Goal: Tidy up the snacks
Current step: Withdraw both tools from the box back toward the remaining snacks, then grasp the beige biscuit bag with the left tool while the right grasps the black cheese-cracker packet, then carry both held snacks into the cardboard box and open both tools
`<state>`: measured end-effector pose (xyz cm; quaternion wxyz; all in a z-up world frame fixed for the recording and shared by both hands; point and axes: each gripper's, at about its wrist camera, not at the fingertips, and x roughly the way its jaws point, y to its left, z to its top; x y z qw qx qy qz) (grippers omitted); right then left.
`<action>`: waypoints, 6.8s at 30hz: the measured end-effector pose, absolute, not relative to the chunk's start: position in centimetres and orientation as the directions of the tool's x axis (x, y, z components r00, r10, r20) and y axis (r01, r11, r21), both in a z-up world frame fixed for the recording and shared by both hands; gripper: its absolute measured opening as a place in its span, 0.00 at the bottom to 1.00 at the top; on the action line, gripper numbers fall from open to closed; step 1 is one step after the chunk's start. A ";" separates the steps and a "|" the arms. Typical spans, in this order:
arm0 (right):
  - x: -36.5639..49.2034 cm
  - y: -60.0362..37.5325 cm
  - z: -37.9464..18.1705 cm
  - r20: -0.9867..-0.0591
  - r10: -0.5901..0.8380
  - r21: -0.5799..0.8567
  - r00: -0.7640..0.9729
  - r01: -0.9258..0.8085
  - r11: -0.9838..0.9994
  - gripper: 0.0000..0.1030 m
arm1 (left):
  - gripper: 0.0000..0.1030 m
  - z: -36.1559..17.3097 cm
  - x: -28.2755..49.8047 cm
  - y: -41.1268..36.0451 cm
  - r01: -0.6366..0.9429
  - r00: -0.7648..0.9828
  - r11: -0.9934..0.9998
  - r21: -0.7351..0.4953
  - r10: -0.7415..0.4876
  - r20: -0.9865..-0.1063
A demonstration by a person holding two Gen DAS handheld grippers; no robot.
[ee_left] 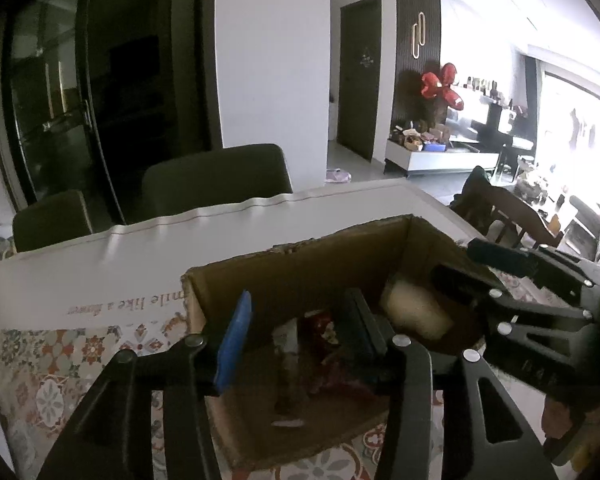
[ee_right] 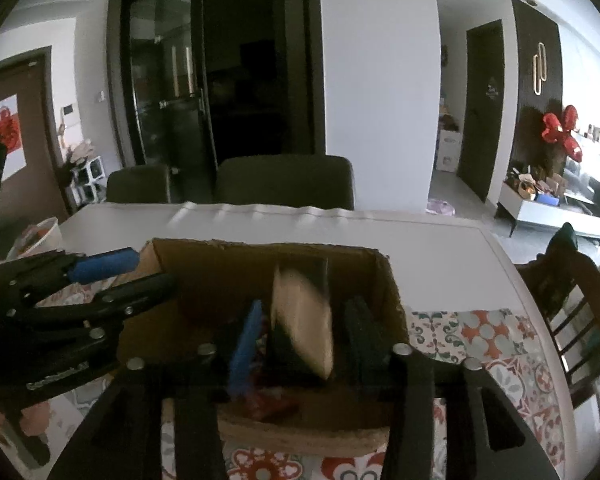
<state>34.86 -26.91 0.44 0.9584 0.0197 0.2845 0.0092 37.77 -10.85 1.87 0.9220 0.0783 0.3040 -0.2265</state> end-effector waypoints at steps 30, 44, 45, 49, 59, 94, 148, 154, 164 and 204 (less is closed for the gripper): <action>21.4 -24.2 1.9 -0.465 -0.070 0.075 0.882 0.118 0.990 0.96 | 0.77 3.3 24.2 -4.4 0.412 0.798 0.910 0.048 -0.334 -0.502; 16.5 -22.4 -0.4 -0.515 -0.051 0.077 0.856 0.105 0.991 0.96 | 0.77 1.0 18.5 -3.2 0.471 0.785 0.875 0.112 -0.358 -0.505; 16.2 -22.2 -0.8 -0.523 -0.051 0.068 0.851 0.101 0.993 0.96 | 0.77 0.7 18.1 -3.2 0.478 0.784 0.870 0.122 -0.360 -0.506; 15.1 -21.6 -2.0 -0.547 -0.053 0.046 0.835 0.093 0.995 0.95 | 0.77 -0.7 16.9 -3.0 0.496 0.774 0.856 0.147 -0.359 -0.521; 13.3 -20.5 -4.5 -0.593 -0.031 0.054 0.805 0.079 0.995 0.95 | 0.77 -3.7 15.3 -2.8 0.539 0.725 0.827 0.160 -0.359 -0.587; 15.9 -20.2 -13.0 -0.797 0.062 0.146 0.601 0.092 0.985 0.60 | 0.55 -11.9 17.5 -5.4 0.644 0.506 0.765 0.022 -0.404 -0.762; 15.1 -22.1 -7.0 -0.661 0.094 0.178 0.744 0.033 0.983 0.31 | 0.35 -4.3 17.4 -6.1 0.507 0.656 0.861 -0.030 -0.408 -0.635; 15.7 -22.4 -5.1 -0.620 0.103 0.191 0.778 0.022 0.981 0.31 | 0.35 -2.3 18.0 -6.1 0.492 0.698 0.870 -0.022 -0.409 -0.588; 16.7 -22.9 -2.6 -0.552 0.114 0.201 0.826 -0.001 0.980 0.31 | 0.35 0.3 19.1 -6.5 0.472 0.749 0.882 -0.008 -0.405 -0.524; 31.6 -25.8 3.3 -0.489 0.112 0.139 0.865 -0.050 0.989 0.31 | 0.35 4.5 34.5 -9.5 0.448 0.773 0.894 -0.024 -0.401 -0.492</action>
